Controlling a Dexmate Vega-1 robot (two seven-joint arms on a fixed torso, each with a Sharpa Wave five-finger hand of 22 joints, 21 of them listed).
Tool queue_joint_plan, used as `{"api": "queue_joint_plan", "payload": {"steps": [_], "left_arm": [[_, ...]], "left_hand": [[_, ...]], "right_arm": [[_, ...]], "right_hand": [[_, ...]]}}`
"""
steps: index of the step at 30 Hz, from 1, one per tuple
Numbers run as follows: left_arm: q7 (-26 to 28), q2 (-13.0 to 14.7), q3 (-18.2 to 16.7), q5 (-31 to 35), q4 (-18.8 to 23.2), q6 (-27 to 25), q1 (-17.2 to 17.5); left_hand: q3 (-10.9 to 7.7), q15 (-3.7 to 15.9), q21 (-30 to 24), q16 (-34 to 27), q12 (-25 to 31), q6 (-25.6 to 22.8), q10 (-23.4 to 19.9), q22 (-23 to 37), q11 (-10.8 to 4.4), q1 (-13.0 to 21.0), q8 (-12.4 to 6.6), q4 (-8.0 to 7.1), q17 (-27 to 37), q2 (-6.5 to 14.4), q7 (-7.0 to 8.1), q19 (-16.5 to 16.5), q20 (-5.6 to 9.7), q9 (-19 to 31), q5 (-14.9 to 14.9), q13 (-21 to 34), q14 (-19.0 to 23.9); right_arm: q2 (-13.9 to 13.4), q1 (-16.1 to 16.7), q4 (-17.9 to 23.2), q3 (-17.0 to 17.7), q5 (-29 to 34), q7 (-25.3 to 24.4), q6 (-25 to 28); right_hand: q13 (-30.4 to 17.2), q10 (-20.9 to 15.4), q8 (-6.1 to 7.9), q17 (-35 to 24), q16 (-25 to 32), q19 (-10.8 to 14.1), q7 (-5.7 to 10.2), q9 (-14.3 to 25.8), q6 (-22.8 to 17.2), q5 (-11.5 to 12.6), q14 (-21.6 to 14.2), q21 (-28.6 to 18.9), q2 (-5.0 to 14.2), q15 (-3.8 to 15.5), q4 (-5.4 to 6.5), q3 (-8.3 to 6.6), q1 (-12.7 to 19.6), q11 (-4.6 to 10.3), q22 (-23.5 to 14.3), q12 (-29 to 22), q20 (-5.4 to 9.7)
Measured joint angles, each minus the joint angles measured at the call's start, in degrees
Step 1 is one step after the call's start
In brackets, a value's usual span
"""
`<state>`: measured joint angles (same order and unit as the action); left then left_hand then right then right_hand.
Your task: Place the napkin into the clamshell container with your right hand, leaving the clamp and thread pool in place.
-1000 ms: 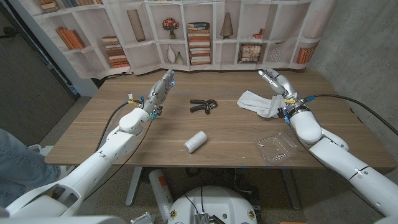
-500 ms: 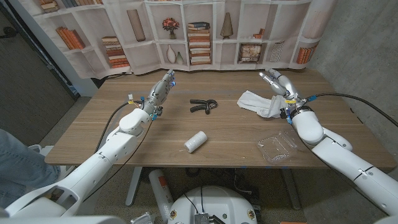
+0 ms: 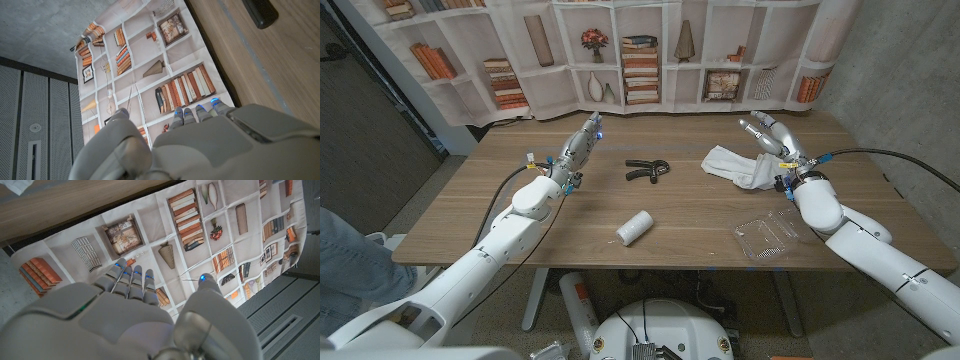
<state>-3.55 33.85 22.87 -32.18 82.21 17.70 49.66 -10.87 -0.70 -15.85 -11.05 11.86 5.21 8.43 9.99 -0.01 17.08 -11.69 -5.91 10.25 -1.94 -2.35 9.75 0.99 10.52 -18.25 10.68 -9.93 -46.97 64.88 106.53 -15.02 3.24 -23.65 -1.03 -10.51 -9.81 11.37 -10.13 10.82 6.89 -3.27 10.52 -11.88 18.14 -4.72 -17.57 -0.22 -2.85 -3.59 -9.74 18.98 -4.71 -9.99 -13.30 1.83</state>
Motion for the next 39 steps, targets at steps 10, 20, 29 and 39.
{"api": "queue_joint_plan", "payload": {"steps": [10, 20, 29, 39], "left_arm": [[0.06, 0.29, -0.05, -0.02, 0.44, -0.07, 0.36], [0.12, 0.32, -0.07, -0.02, 0.53, -0.37, 0.40], [0.31, 0.02, 0.17, 0.15, 0.43, -0.68, 0.08], [0.61, -0.20, 0.44, 0.42, 0.40, -1.03, -0.17]], "left_hand": [[0.00, 0.00, 0.39, 0.00, 0.00, 0.00, 0.00, 0.00, 0.00, 0.20, 0.00, 0.00, 0.00, 0.20, 0.00, 0.00, 0.00, 0.00, 0.00, 0.00, 0.00], [0.15, 0.00, 0.83, 0.00, 0.00, 0.00, 0.00, 0.00, 0.00, 0.22, 0.00, 0.15, 0.00, 0.22, 0.00, 0.00, 0.00, 0.00, 0.00, 0.00, 0.00], [0.15, 0.00, 1.05, 0.00, 0.00, 0.01, 0.00, 0.29, 0.00, 0.22, 0.00, 0.15, 0.00, 0.22, 0.00, 0.00, 0.00, 0.00, 0.00, 0.00, 0.00], [0.39, 0.00, 1.05, 0.33, 0.00, 0.01, 0.01, 0.29, 0.00, 0.22, 0.00, -0.09, 0.00, 0.22, 0.00, 0.00, 0.00, 0.00, 0.00, 0.00, 0.00]], "right_arm": [[-0.63, 0.02, 0.51, -0.47, 2.05, -0.75, 2.35], [-1.90, -0.18, 1.69, -1.18, 4.04, -0.80, 5.67], [-3.49, -0.65, 2.72, -1.65, 5.18, 0.52, 8.74], [-5.24, -1.55, 3.48, -2.25, 5.59, 3.03, 11.50]], "right_hand": [[0.00, 0.00, 0.00, 0.00, 0.00, 0.00, 0.63, 0.29, 0.01, 0.00, 0.00, 0.20, -0.06, 0.00, -0.32, 0.00, 0.06, -0.01, 0.00, 0.45, 0.00], [0.00, 0.00, 0.39, -0.01, 0.00, 0.00, 1.14, 0.29, -1.57, 0.00, 0.00, 0.63, -0.22, 0.63, -0.63, -0.29, 0.69, -0.01, 0.00, 0.45, 0.00], [0.00, -0.65, 0.71, -0.01, 0.00, 0.35, 1.18, 0.29, -2.57, 0.00, -0.40, 0.62, 0.07, 1.03, -0.85, -0.07, 0.98, 0.20, 0.00, 0.45, -0.28], [0.00, -0.64, 0.72, -0.08, 0.00, 0.85, 1.21, 0.28, -2.87, 0.00, -0.62, 0.85, 0.07, 0.80, -0.85, -0.07, 0.98, 0.19, 0.00, 0.45, -0.40]]}}
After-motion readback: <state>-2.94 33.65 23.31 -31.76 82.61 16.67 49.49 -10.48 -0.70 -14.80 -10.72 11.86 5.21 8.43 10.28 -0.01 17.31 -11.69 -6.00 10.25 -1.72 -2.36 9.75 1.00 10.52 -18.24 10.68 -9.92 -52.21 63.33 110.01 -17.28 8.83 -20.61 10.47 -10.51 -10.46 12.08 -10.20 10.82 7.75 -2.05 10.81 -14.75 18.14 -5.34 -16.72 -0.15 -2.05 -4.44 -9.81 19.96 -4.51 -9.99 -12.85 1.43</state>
